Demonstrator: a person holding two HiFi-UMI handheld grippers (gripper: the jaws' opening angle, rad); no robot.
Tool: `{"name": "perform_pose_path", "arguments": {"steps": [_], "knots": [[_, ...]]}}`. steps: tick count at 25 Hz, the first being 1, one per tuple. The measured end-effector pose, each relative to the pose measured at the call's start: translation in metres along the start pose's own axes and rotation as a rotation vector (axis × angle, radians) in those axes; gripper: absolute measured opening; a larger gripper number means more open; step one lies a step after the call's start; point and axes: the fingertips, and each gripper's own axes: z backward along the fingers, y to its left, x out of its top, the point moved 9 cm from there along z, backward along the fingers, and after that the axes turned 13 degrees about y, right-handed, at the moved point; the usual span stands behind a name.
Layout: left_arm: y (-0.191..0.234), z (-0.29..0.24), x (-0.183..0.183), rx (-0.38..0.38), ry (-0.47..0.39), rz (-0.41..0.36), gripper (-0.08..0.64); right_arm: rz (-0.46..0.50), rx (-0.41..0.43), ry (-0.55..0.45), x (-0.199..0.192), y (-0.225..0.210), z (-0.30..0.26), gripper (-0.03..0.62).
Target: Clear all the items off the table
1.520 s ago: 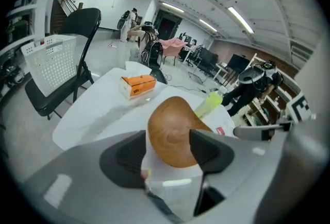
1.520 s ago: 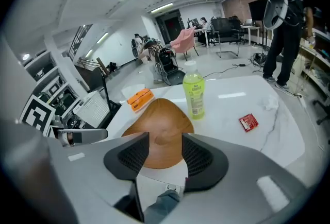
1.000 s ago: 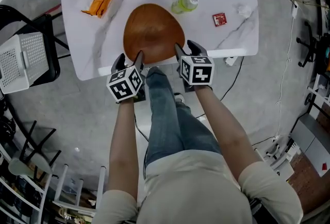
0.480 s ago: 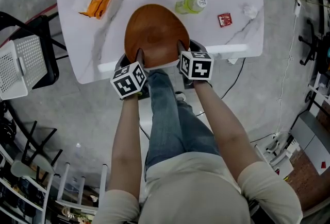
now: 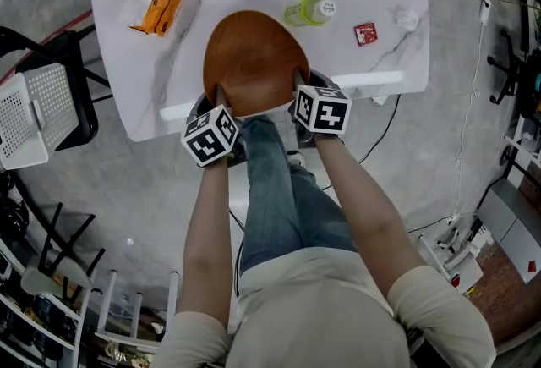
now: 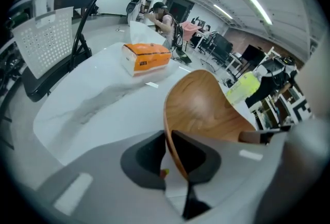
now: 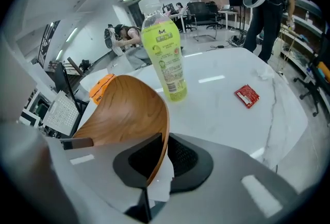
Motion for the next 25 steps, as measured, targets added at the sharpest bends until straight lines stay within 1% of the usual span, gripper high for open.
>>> {"name": "perform_pose_path", "arguments": {"steps": [3,7,10,19,25], "knots": [[-0.002,0.011,0.002,-0.011,-0.016,0.009,0.041,0.003,0.004,-0.014,0.002,0.004,0.011,0.034],[-0.003,0.031,0.005,-0.033,-0.027,0.028,0.041,0.033,0.006,-0.036,0.006,0.014,0.034,0.034],[-0.003,0.052,0.007,-0.034,-0.036,0.025,0.041,0.062,0.004,-0.043,0.009,0.024,0.052,0.035],[-0.004,0.116,0.010,-0.049,-0.090,0.052,0.041,0.116,0.020,-0.090,0.015,0.055,0.111,0.034],[-0.008,0.153,0.009,-0.060,-0.111,0.050,0.041,0.108,0.026,-0.131,0.010,0.069,0.148,0.032]]}}
